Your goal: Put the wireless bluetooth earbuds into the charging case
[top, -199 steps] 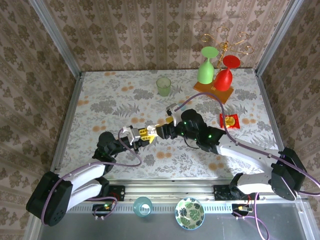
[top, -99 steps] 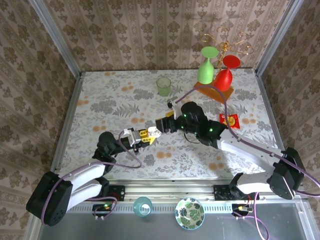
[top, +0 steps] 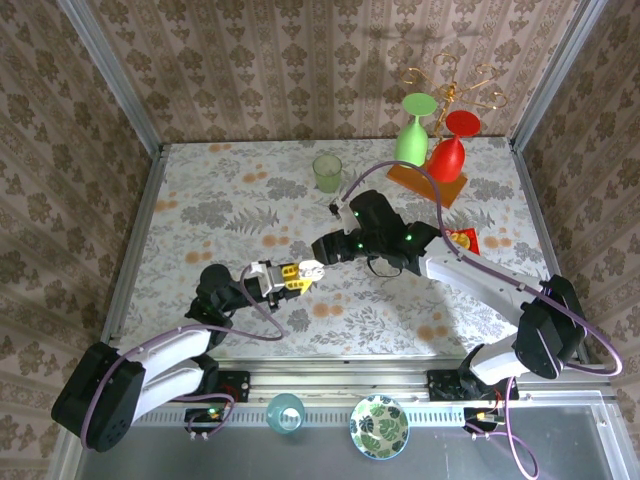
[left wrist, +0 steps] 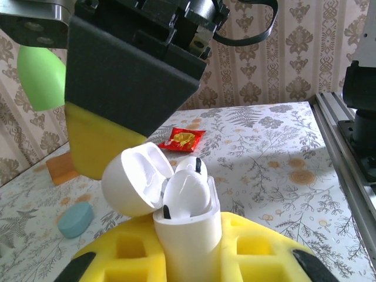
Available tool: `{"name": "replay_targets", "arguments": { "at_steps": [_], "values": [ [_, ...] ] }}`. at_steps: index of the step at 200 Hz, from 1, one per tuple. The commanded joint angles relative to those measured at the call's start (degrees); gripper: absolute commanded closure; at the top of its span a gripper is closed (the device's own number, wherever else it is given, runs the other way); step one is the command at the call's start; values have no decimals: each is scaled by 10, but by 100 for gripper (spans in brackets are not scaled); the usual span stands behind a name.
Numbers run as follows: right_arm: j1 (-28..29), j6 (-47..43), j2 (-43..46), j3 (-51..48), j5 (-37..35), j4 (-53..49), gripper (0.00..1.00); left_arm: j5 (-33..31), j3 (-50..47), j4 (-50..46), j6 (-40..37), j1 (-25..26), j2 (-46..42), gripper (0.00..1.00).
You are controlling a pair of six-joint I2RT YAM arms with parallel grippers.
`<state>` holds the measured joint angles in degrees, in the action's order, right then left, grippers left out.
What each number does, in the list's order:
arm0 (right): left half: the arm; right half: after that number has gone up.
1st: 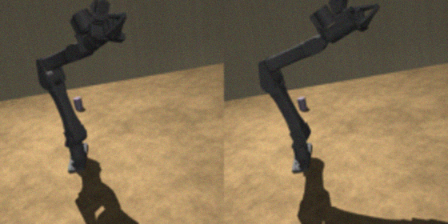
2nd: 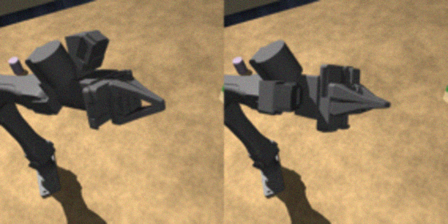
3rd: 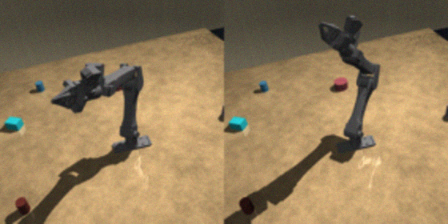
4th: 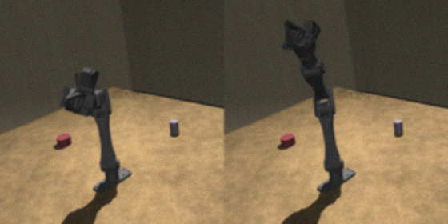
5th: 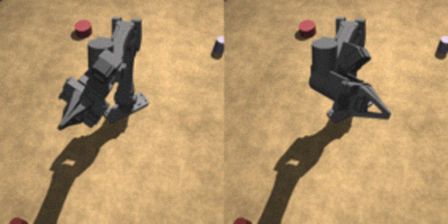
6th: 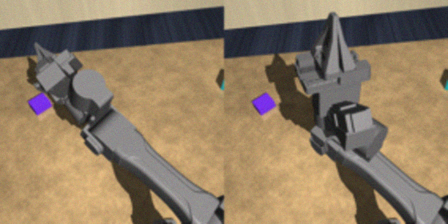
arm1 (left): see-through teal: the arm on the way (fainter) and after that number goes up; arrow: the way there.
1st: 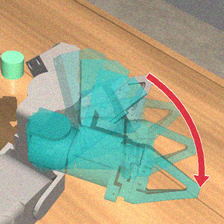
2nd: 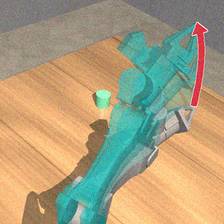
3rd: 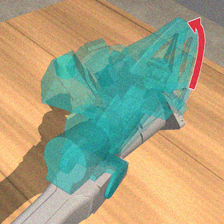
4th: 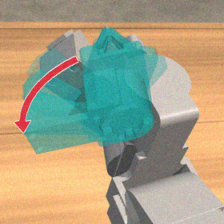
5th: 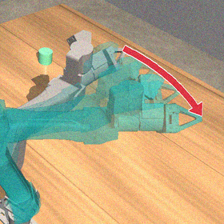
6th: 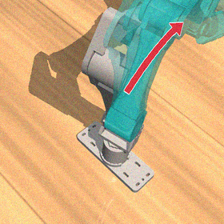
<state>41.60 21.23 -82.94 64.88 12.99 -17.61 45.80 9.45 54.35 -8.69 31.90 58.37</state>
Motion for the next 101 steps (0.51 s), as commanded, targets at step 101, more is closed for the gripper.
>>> {"name": "replay_targets", "arguments": {
  "at_steps": [101],
  "values": [
    [7, -179, 197, -165, 118, 152, 26, 48, 18, 13, 57, 2, -6, 99]
  ]
}}
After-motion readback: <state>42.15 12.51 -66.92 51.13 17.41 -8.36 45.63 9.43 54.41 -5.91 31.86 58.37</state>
